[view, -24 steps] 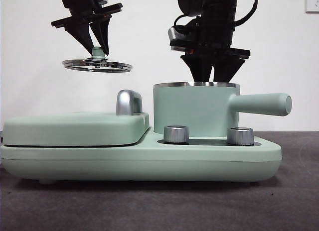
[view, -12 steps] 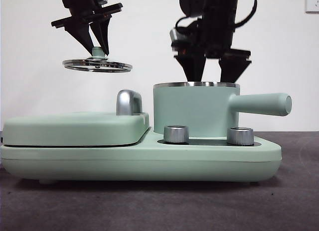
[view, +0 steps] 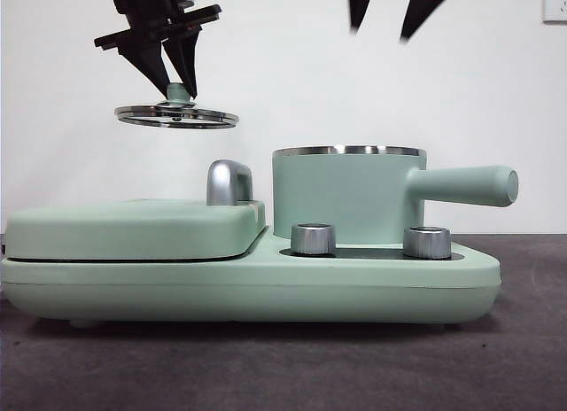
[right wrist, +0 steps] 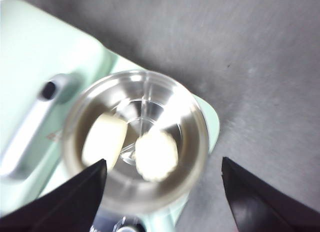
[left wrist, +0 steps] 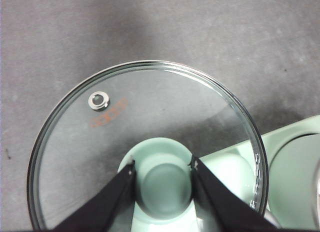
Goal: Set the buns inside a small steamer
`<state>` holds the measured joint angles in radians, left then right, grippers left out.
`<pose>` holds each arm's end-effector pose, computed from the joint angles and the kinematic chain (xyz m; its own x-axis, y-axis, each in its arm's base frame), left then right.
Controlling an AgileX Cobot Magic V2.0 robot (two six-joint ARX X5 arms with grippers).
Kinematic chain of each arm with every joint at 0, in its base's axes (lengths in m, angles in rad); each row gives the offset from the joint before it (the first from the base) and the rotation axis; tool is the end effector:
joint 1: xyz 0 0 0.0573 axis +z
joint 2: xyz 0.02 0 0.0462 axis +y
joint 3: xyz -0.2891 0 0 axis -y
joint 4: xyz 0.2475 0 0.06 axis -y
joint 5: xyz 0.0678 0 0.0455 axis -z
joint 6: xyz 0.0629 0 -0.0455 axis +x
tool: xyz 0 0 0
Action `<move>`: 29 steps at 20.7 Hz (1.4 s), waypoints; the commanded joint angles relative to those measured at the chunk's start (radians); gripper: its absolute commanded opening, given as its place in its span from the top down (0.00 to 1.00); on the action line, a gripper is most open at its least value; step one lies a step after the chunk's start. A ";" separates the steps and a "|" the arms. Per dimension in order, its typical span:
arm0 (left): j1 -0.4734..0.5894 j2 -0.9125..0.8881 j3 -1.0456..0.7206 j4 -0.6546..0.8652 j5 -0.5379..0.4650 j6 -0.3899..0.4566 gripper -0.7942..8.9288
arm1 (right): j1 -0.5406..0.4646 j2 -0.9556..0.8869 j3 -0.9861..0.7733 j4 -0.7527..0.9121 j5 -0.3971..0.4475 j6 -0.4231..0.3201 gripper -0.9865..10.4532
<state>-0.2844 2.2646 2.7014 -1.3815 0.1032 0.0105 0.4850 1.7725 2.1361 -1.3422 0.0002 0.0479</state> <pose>0.4590 -0.1409 0.3792 0.5305 -0.2624 -0.8060 0.3452 0.9353 -0.0773 0.3192 0.1682 0.4224 0.4939 0.2601 -0.8297 -0.4304 0.9022 0.0266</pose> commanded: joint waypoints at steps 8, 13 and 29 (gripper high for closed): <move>-0.078 0.006 0.047 0.005 0.002 -0.005 0.90 | 0.043 -0.690 -0.531 0.041 -0.001 -0.004 0.59; -0.148 0.006 0.047 0.006 0.002 -0.013 0.90 | 0.055 -1.136 -0.938 0.186 -0.027 0.021 0.59; -0.430 0.006 0.047 0.023 0.002 -0.022 0.90 | 0.055 -1.611 -1.249 0.232 -0.101 0.042 0.59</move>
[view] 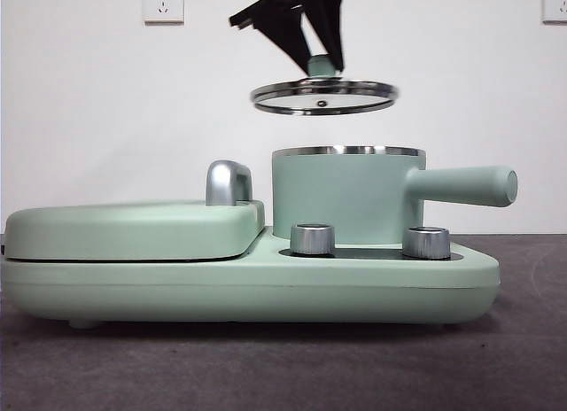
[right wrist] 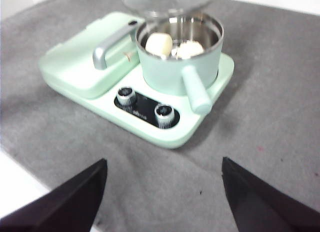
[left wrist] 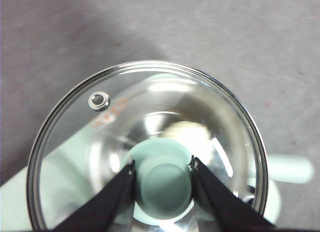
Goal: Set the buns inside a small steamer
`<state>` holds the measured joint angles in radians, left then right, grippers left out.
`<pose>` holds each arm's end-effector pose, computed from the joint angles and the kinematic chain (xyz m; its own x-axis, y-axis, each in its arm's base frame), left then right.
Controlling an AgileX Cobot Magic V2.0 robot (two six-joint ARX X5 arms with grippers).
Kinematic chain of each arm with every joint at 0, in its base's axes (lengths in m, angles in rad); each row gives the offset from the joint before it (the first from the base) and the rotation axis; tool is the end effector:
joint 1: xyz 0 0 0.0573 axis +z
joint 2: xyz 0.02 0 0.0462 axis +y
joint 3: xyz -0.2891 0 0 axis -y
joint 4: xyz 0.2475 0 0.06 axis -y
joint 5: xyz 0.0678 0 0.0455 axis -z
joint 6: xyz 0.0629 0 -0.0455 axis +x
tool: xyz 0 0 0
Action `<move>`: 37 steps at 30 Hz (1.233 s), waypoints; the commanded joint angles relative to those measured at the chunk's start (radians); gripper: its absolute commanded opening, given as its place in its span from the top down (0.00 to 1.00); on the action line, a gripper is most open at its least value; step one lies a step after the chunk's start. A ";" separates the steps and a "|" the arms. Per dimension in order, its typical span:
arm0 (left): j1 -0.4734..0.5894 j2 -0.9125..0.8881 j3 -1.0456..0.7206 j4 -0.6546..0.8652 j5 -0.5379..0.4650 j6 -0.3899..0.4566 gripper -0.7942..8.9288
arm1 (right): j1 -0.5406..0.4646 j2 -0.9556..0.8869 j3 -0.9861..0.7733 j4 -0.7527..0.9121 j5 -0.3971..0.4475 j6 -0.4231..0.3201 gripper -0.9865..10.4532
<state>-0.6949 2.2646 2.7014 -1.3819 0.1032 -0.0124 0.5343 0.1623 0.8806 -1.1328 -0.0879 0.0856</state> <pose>0.3646 -0.3124 0.3792 0.3815 -0.4521 -0.8062 0.6755 0.7318 -0.0908 -0.0020 0.0052 0.3057 0.7400 0.5399 -0.4012 -0.5447 0.8309 0.1135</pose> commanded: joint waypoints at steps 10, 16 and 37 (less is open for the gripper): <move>-0.048 0.056 0.047 0.018 0.002 0.000 0.90 | 0.006 -0.001 0.006 0.056 -0.024 0.006 0.59; -0.045 0.106 0.047 0.013 0.002 0.004 0.90 | 0.006 -0.001 0.006 0.056 -0.024 0.007 0.59; -0.034 0.132 0.047 0.017 0.002 0.023 0.90 | 0.006 -0.001 0.006 0.055 -0.017 0.016 0.59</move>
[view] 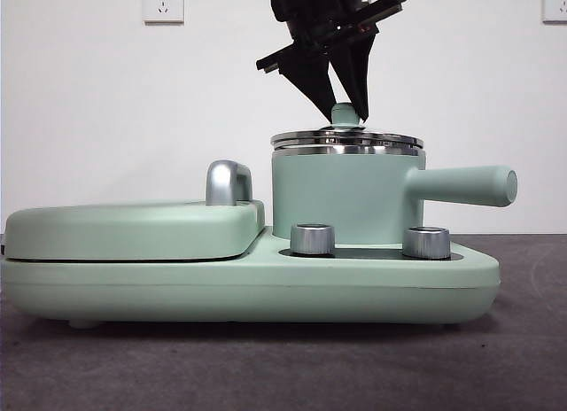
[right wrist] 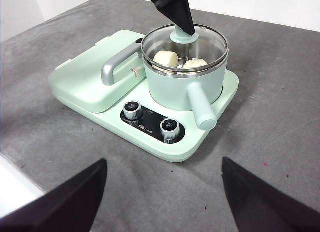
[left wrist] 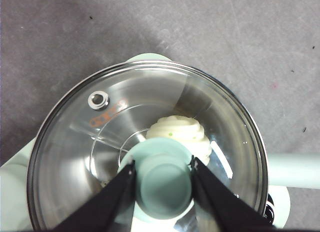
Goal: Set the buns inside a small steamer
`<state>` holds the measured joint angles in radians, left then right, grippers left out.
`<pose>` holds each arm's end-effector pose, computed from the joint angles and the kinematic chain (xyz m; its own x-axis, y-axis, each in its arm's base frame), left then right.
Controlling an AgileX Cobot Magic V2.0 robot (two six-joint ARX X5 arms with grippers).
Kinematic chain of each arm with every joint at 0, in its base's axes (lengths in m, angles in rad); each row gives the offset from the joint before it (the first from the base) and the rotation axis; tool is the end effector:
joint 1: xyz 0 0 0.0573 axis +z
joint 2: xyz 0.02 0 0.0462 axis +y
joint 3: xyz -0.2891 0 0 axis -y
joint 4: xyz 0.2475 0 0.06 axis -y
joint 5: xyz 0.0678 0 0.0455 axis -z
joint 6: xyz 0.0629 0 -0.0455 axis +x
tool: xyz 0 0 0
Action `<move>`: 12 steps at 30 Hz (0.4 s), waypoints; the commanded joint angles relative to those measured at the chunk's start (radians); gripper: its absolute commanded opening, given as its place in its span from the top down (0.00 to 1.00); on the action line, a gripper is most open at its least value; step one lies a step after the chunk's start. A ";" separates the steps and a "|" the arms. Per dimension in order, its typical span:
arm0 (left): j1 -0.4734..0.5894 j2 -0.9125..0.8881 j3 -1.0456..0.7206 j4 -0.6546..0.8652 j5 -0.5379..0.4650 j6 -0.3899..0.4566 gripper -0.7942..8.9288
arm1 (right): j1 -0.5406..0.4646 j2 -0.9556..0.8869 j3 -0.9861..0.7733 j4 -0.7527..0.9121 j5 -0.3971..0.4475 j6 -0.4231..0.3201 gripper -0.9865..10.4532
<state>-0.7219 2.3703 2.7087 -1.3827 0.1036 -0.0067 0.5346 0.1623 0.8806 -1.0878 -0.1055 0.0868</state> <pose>0.3757 -0.3395 0.3311 0.3068 -0.4079 -0.8599 0.6919 0.7160 -0.0928 -0.0007 0.0073 0.3112 0.7443 0.5631 -0.3591 -0.5620 0.8186 0.1187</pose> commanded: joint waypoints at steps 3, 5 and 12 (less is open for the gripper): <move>-0.008 0.030 0.039 0.026 0.002 0.017 0.90 | 0.005 -0.001 0.006 0.010 0.001 0.014 0.59; -0.009 0.034 0.039 0.029 0.002 0.018 0.90 | 0.005 -0.001 0.006 0.010 0.001 0.014 0.59; -0.010 0.035 0.039 0.025 0.002 0.021 0.90 | 0.005 -0.001 0.006 0.010 0.000 0.015 0.59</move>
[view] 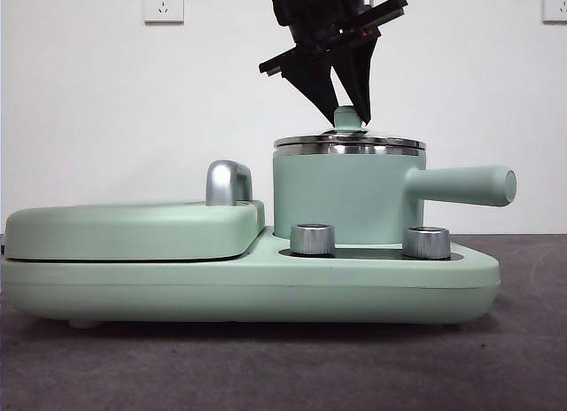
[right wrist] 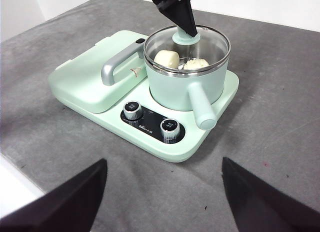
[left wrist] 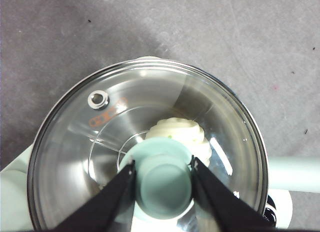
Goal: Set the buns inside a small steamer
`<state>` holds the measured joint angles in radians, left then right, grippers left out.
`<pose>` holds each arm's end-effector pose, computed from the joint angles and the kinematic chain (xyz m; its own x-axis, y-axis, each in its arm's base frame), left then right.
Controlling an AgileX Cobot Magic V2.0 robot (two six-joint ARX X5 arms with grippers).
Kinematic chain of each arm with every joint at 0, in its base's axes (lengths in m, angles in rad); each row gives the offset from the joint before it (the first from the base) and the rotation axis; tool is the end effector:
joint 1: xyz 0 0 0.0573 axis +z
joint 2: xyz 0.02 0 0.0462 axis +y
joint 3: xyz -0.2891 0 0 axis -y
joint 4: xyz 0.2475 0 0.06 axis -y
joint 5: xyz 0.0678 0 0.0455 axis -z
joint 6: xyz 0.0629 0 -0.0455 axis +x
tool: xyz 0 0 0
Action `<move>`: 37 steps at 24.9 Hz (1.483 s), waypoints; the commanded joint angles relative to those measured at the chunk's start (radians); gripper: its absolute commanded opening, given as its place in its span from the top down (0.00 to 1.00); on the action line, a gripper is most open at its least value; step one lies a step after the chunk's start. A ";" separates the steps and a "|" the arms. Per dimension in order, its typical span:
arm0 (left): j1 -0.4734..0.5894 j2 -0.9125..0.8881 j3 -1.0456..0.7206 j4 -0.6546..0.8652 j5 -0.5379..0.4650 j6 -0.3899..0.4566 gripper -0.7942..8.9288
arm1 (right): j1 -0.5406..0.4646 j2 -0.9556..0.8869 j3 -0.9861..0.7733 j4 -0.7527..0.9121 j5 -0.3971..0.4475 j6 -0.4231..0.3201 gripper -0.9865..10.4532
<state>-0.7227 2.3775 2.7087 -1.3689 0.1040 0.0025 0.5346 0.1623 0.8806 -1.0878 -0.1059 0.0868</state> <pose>0.3778 -0.3419 0.3285 0.3104 -0.4122 -0.8566 0.6990 0.7096 -0.0881 -0.0007 0.0073 0.3112 0.7440 0.5634 -0.3591 -0.5623 0.8184 0.1189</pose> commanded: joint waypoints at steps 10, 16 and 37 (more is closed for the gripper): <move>-0.011 0.022 0.041 -0.002 0.002 -0.032 0.44 | 0.005 -0.001 0.006 0.010 0.001 0.018 0.59; 0.000 -0.090 0.051 -0.090 0.003 -0.082 0.44 | 0.005 -0.001 0.006 0.010 0.001 0.018 0.59; -0.006 -1.076 -0.909 -0.100 0.056 -0.079 0.44 | 0.006 -0.001 0.006 0.095 -0.063 0.018 0.59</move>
<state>-0.7239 1.3148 1.8404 -1.4235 0.1619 -0.0898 0.5350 0.1623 0.8799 -1.0039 -0.1650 0.0944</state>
